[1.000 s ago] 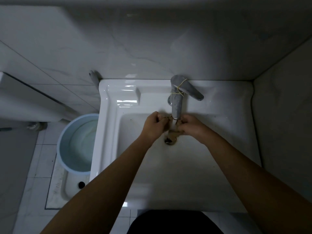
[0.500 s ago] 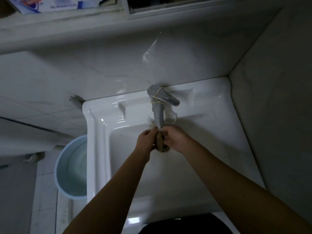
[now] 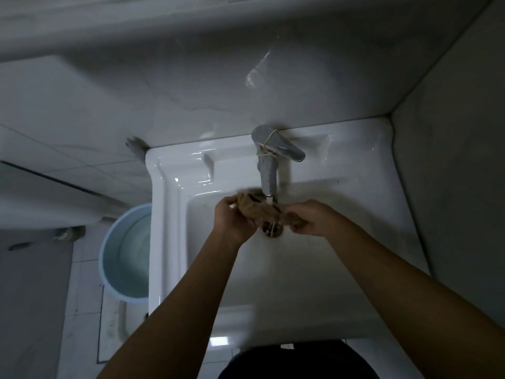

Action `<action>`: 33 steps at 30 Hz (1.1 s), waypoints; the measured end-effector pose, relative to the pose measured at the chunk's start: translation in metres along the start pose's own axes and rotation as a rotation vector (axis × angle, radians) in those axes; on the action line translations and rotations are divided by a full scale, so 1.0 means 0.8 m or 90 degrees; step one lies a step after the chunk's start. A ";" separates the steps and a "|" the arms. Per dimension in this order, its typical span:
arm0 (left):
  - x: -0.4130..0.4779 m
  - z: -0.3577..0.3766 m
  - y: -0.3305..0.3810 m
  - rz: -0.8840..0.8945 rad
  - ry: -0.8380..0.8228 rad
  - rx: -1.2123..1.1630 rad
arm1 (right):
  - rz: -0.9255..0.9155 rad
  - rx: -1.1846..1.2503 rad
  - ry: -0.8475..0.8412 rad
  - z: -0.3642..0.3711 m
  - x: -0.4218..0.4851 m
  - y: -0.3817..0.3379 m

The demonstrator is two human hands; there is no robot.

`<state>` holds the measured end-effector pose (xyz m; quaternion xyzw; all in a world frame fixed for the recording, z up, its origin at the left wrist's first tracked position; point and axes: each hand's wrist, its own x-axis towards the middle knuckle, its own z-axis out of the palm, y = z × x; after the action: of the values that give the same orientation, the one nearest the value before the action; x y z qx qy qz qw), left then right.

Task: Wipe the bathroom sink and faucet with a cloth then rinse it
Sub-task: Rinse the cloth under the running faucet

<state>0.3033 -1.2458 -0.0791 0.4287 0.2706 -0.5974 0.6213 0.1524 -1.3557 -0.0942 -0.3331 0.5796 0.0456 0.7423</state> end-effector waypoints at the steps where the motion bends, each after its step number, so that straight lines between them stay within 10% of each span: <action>1: 0.001 -0.004 0.005 -0.005 -0.019 0.031 | 0.006 -0.019 0.011 -0.001 0.002 0.002; 6: 0.008 -0.031 0.018 -0.025 -0.069 0.271 | -0.039 0.150 0.017 -0.004 0.016 0.009; 11: 0.032 -0.061 0.009 0.096 0.111 0.446 | -0.099 0.152 -0.050 0.002 0.012 0.016; 21: 0.043 -0.041 -0.018 -0.075 -0.005 0.106 | -0.031 0.130 -0.018 0.007 0.030 0.008; 33: 0.041 -0.026 -0.002 -0.011 -0.085 0.346 | 0.102 0.074 -0.075 0.014 0.049 0.034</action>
<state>0.3098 -1.2447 -0.1170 0.5369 0.0625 -0.6806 0.4946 0.1622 -1.3412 -0.1398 -0.2385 0.5617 0.0905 0.7871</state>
